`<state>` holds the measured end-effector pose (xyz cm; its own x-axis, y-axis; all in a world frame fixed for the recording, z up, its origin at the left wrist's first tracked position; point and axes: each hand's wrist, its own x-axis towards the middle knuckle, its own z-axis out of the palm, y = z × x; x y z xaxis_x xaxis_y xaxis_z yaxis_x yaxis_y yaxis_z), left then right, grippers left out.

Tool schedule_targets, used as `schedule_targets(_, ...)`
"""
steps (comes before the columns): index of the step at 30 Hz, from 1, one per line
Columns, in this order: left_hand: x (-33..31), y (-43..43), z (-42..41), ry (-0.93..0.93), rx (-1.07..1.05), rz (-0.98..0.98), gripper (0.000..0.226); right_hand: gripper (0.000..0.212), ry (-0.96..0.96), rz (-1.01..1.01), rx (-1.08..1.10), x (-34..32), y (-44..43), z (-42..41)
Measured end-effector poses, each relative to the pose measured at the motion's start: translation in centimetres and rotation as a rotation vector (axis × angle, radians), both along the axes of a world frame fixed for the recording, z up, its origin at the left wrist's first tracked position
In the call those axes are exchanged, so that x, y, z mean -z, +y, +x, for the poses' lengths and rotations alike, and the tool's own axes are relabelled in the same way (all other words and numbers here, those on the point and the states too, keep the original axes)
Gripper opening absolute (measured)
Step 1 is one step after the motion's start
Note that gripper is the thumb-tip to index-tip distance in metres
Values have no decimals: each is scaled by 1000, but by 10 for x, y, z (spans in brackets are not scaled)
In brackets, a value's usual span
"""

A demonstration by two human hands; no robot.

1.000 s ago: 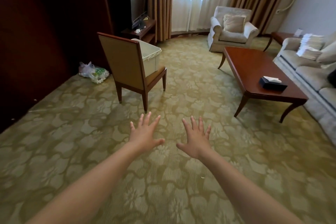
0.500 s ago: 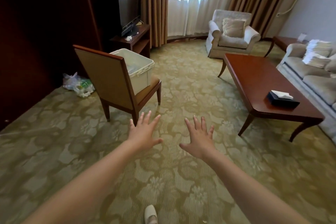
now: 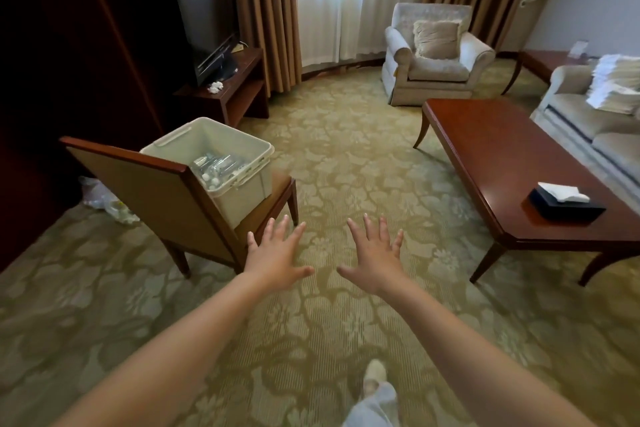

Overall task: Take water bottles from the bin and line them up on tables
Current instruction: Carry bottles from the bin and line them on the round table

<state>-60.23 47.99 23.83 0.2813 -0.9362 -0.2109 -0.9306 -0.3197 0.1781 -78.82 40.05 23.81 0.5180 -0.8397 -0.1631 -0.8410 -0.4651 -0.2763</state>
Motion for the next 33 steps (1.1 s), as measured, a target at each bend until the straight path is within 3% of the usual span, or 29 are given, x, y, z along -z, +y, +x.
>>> schedule_targets(16, 3, -260, 104, 47, -339, -29, 94, 95, -12, -23, -349, -8, -324, 148)
schedule_targets(33, 30, -347, 294, 117, -688, -28, 94, 94, -7, -34, -726, 12, -454, 388)
